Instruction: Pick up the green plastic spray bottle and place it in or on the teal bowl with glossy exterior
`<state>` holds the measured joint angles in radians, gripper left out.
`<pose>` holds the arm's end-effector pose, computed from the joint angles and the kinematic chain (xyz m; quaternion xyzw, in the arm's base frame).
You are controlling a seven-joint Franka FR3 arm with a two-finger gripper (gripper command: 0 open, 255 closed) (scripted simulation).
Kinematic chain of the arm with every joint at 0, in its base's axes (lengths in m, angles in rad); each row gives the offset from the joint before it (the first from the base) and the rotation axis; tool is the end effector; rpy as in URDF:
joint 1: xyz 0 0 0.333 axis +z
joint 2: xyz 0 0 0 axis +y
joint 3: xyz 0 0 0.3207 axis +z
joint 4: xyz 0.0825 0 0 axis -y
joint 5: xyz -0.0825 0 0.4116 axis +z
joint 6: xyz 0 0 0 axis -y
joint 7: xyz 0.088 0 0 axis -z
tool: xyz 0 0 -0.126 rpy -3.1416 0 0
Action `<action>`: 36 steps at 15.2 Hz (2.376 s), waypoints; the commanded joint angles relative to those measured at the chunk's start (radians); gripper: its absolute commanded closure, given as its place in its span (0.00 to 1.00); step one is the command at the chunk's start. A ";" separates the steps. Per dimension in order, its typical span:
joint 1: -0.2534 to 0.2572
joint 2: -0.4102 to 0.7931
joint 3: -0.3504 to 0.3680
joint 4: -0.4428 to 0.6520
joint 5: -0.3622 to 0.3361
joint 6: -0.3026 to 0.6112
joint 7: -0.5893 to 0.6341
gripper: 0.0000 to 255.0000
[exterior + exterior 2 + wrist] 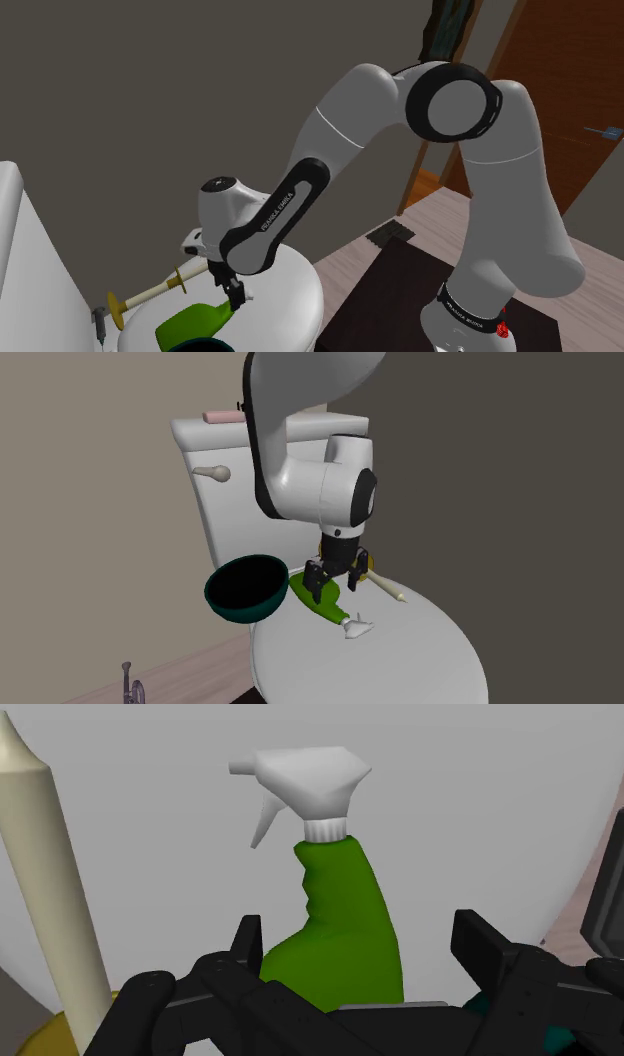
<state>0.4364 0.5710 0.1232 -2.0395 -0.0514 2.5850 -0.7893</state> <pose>0.5138 0.3252 0.1195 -0.7729 -0.6341 0.0077 0.0210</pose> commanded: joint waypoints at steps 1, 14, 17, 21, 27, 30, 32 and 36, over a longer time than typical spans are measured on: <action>0.011 0.038 0.003 0.026 -0.009 0.012 -0.005 0.00; 0.022 0.118 -0.007 0.049 -0.018 0.068 0.002 0.00; 0.022 0.118 -0.007 0.049 -0.018 0.068 0.002 1.00; 0.022 0.118 -0.007 0.049 -0.018 0.068 0.002 1.00; 0.019 0.093 -0.004 0.040 -0.016 0.053 0.001 1.00; 0.015 0.056 0.001 0.028 -0.011 0.027 -0.001 1.00; 0.013 0.032 0.004 0.021 -0.008 0.010 -0.002 1.00; 0.008 -0.015 0.011 0.010 -0.002 -0.026 -0.005 1.00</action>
<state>0.4458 0.5658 0.1323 -2.0283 -0.0547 2.5683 -0.7935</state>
